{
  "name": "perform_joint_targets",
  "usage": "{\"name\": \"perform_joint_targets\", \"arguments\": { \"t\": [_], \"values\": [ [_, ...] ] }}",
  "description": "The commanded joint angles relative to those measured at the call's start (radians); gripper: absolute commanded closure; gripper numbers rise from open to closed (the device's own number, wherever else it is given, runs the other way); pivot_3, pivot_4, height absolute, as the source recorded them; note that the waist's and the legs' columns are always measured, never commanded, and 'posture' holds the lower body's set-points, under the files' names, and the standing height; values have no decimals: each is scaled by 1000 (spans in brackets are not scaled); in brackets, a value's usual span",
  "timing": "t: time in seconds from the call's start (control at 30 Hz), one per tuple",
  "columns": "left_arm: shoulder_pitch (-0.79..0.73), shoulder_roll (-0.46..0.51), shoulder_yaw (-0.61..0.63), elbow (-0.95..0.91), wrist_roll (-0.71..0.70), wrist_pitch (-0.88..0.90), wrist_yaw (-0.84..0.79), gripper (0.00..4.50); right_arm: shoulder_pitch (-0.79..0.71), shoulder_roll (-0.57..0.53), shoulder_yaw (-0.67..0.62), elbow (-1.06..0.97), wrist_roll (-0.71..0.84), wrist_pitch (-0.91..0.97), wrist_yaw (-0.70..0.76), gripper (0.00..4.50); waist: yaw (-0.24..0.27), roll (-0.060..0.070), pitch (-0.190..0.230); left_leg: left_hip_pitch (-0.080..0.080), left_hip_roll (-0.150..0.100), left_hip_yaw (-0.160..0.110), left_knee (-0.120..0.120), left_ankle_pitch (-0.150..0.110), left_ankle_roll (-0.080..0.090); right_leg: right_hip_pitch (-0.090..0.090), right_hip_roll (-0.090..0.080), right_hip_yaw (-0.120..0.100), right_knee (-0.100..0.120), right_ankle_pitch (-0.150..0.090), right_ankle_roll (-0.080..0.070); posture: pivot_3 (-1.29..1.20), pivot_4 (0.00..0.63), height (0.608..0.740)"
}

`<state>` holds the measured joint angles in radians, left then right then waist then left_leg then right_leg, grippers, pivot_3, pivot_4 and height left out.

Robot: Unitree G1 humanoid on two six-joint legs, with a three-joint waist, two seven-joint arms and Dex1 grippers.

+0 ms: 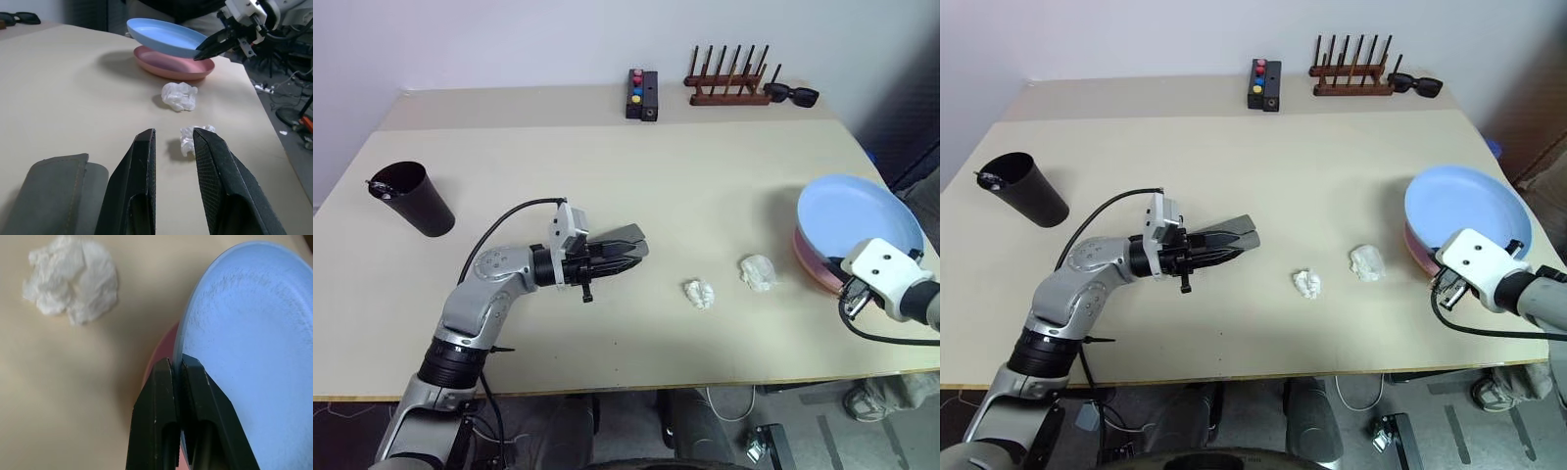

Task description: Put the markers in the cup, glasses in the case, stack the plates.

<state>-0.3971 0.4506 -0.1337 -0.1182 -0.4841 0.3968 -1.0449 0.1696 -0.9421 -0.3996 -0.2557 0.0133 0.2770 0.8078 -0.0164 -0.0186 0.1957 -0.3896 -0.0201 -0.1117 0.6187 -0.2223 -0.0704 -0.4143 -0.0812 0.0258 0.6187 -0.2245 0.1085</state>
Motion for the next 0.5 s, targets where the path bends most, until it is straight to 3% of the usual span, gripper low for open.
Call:
{"name": "perform_joint_targets", "arguments": {
  "t": [0.03, 0.1, 0.27, 0.5],
  "values": [
    [-3, -4, 10, -17, 3, -27, 1, 3332, -34, -12, -1, 39, -22, 1, -35, 3835, 2, 0, 0, 0, 0, 0, 0, 0, 0, 0, 0, 0, 0, 0, 0, 0, 150, 740],
    [10, -2, 15, -28, -1, -22, 10, 3332, -53, -23, 10, 65, -21, -5, -27, 3077, 3, 0, 0, 0, 0, 0, 0, 0, 0, 0, 0, 0, -1, 0, 0, 0, 150, 740],
    [30, 4, 26, -41, -1, -22, 30, 3332, -118, -23, 33, 53, 13, -27, -1, 533, 1, 0, 0, 0, 0, 0, 0, 0, 1, 0, 0, 0, -1, 0, 0, 0, 150, 740],
    [43, 5, 32, -49, -3, -28, 53, 3332, -179, 40, 65, -56, 193, 87, 70, 533, 4, 0, 0, 0, 0, -1, 0, -1, 1, 1, 0, 0, -2, 0, 0, 0, 150, 740]
  ]
}}
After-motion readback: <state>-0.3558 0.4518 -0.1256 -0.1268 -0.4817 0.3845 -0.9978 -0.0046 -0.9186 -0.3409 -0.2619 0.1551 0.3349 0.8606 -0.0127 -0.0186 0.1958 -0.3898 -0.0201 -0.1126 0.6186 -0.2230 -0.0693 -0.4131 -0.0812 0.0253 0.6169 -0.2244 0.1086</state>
